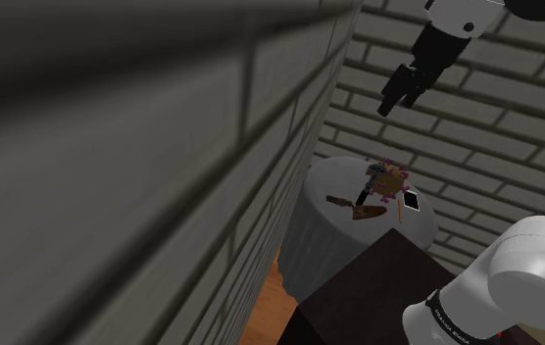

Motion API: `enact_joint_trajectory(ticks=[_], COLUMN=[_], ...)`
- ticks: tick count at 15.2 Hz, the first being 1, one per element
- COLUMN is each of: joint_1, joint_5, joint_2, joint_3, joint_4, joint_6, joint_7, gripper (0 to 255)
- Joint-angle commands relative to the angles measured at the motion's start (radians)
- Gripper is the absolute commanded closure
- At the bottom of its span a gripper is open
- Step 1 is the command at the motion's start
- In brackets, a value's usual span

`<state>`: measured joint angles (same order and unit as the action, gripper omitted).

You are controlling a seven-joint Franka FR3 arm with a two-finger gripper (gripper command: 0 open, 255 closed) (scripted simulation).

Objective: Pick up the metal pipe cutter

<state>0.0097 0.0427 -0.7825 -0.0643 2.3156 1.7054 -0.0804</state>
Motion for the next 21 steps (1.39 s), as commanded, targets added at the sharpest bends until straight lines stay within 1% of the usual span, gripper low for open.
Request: enact_joint_trajectory(ticks=[1,6,11,16,21], joint_1=[0.000,-0.017,-0.036,-0.056,-0.078], joint_5=[0.000,0.055,0.107,0.153,0.189], joint_2=[0.000,0.114,0.252,0.410,0.583], joint_3=[0.000,0.086,0.164,0.231,0.287], joint_4=[0.000,0.007,-0.012,-0.054,-0.121], joint_6=[0.000,0.037,0.077,0.117,0.154], joint_7=[0.000,0.130,0.255,0.374,0.488], gripper=[0,0,0,0,0])
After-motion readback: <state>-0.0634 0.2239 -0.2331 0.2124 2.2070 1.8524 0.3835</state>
